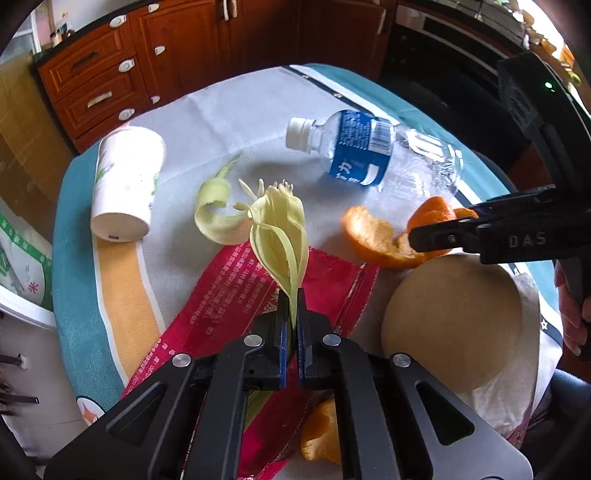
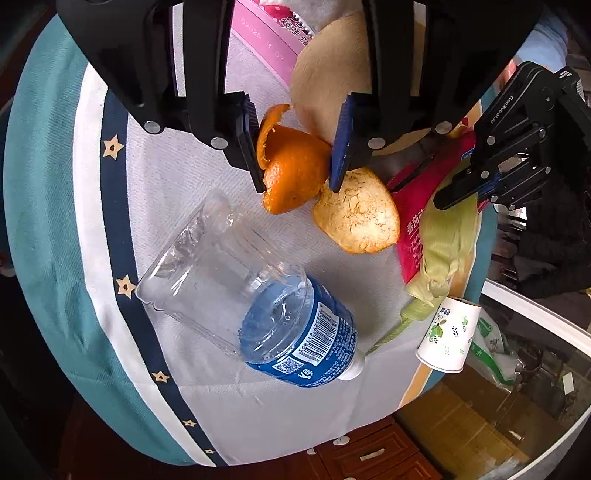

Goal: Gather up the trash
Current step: 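Grasp the corn husk with the left tool while the right tool grasps orange peel, then carry husk and peel over the teal bin and open both tools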

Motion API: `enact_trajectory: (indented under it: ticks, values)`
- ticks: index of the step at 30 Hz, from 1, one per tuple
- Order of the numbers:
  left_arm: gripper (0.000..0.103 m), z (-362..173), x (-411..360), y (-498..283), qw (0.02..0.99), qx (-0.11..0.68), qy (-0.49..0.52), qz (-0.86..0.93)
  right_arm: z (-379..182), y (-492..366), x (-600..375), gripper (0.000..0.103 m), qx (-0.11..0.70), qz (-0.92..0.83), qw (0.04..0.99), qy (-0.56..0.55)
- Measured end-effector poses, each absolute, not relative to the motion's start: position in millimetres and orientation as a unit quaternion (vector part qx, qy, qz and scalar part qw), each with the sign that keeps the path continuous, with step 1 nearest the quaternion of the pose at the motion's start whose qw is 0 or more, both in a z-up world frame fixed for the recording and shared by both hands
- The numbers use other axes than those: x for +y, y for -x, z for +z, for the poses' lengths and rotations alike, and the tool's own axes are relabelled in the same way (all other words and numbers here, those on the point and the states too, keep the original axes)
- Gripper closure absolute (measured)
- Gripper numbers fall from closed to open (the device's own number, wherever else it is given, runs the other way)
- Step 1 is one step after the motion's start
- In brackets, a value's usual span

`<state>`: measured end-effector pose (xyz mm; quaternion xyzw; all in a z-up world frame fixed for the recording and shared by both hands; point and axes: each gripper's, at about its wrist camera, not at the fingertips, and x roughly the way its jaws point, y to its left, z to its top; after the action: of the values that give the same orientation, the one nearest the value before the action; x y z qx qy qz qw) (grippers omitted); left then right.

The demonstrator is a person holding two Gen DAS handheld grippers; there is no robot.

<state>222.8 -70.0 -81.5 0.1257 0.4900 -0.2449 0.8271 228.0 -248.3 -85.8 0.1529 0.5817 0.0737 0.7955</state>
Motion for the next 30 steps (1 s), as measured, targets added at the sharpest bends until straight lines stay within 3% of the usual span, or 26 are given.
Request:
enact_trajectory:
  ticks: [10, 30]
  values:
    - [0.101, -39.6, -66.6, -211.0, 0.846, 0.456, -0.116, -0.251, -44.1, -221.3, -242.3, 0.083, 0.542, 0.089, 0.826, -0.128]
    - [0.1, 65.9, -166.0, -170.6, 0.849, 0.383, -0.143, -0.335, 54.8, -159.9, -339.9, 0.084, 0.431, 0.068, 0.88, -0.186]
